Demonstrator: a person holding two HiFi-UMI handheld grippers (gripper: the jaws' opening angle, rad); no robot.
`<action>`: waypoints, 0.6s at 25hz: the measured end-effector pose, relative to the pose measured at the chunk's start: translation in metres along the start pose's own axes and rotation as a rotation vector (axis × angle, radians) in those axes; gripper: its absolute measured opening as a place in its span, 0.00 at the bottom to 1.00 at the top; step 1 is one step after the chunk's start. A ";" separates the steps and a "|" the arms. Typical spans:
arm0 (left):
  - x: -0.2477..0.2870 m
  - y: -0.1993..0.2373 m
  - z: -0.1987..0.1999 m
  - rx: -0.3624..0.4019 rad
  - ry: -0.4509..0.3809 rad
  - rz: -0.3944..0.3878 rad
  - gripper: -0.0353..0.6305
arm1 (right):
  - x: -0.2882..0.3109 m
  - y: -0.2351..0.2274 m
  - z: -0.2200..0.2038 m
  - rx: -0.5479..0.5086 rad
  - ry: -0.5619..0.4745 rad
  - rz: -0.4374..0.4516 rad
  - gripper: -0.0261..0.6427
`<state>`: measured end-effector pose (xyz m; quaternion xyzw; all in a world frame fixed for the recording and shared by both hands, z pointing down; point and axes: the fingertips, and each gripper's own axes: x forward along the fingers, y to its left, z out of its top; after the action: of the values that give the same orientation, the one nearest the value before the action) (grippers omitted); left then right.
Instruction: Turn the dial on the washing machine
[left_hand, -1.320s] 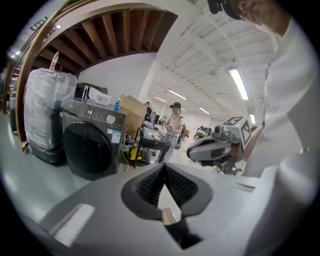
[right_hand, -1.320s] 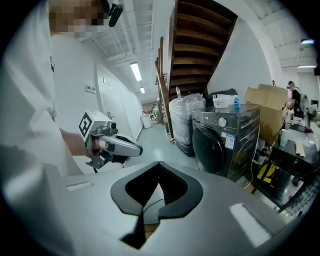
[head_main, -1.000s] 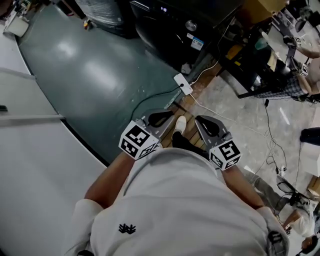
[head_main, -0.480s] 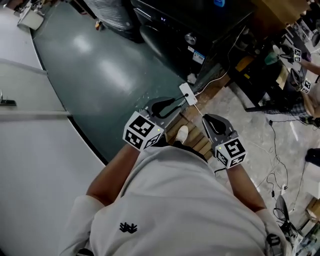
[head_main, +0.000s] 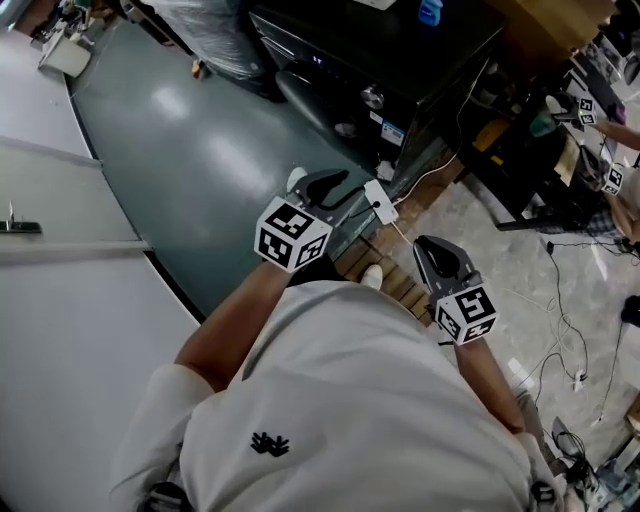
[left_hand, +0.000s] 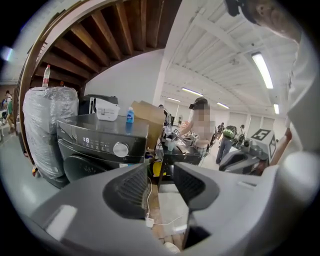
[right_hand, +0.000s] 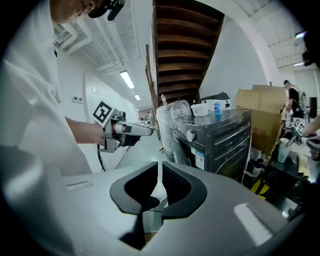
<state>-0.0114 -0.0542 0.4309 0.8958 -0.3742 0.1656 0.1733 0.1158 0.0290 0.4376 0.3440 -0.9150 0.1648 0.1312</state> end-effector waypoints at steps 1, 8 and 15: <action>0.008 0.007 0.002 -0.002 0.001 -0.003 0.32 | 0.001 -0.007 0.001 0.002 0.003 -0.018 0.06; 0.062 0.066 0.013 -0.019 0.001 0.040 0.35 | 0.018 -0.032 0.015 0.034 0.017 -0.099 0.06; 0.111 0.112 0.013 -0.049 0.002 0.102 0.42 | 0.038 -0.028 0.011 0.023 0.063 -0.073 0.06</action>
<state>-0.0167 -0.2020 0.4877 0.8710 -0.4231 0.1659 0.1869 0.1060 -0.0175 0.4464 0.3734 -0.8953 0.1813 0.1619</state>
